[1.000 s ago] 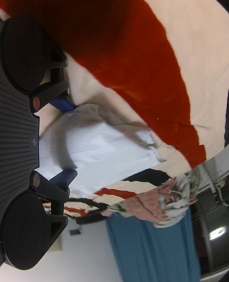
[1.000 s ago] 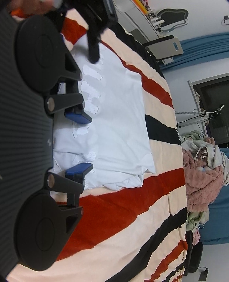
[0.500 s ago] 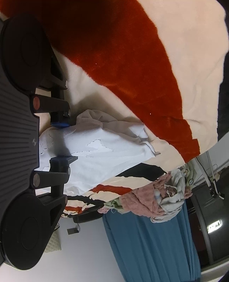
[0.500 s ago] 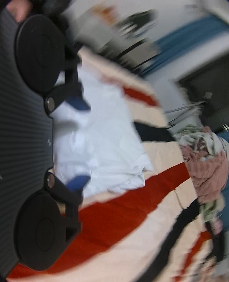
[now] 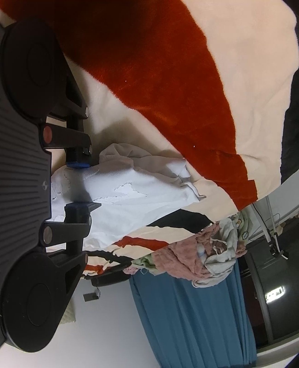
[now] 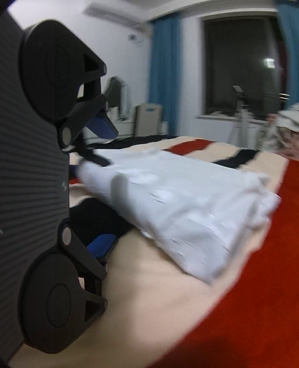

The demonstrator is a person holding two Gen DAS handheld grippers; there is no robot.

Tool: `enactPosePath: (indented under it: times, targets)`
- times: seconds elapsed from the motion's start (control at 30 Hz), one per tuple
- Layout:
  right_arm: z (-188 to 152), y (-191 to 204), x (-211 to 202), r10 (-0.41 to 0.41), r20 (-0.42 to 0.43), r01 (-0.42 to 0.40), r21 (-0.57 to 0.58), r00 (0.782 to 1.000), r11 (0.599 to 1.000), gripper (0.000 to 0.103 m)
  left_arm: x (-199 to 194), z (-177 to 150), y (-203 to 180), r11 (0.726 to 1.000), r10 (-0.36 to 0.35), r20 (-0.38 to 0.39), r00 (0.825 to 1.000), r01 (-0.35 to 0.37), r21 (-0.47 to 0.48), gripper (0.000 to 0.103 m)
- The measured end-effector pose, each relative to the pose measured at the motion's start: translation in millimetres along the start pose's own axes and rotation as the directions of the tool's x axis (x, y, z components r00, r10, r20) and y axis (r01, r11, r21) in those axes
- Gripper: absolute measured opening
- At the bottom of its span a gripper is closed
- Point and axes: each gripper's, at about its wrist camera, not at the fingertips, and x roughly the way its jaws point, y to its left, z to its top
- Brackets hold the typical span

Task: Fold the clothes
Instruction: 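Grasp the folded T-shirt with both grippers and fold it in half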

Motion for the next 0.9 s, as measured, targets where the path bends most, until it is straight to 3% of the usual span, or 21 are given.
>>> enactPosePath:
  times: [0.2,0.47,0.57,0.6,0.63,0.73,0.9]
  targets:
    - [10.0,0.4,-8.0,-0.003,0.166,0.001,0.013,0.986,1.000,0.083,-1.4,1.3,2.3,1.000,-0.027,0.002,1.000,0.027,-0.016,0.026]
    - [17.3,-7.1,-9.2,-0.049,0.200,0.040,0.049,0.979,0.998,0.072,-0.4,3.0,4.6,0.999,-0.042,0.002,0.999,0.042,-0.030,0.026]
    - [18.1,-8.0,-10.6,-0.079,0.206,0.073,0.037,0.975,0.997,0.055,0.3,4.0,5.7,0.998,-0.047,0.002,0.999,0.047,-0.031,0.026]
    - [19.4,-8.7,-12.5,-0.093,0.204,0.089,0.025,0.975,0.996,0.041,0.3,4.4,5.2,0.998,-0.052,0.001,0.999,0.052,-0.025,0.026]
    - [20.2,-9.2,-14.0,-0.102,0.203,0.101,0.015,0.974,0.995,0.035,0.1,4.6,4.4,0.998,-0.056,0.001,0.998,0.056,-0.017,0.026]
    - [18.1,-7.9,-17.7,-0.099,0.212,0.104,-0.013,0.972,0.994,0.025,-3.2,2.4,-1.5,0.998,-0.057,0.011,0.998,0.057,0.035,0.026]
    - [13.8,9.4,-29.4,-0.077,0.255,0.105,-0.100,0.964,0.989,0.021,-11.5,-0.9,-6.9,0.995,-0.093,0.000,0.996,0.093,0.046,0.025]
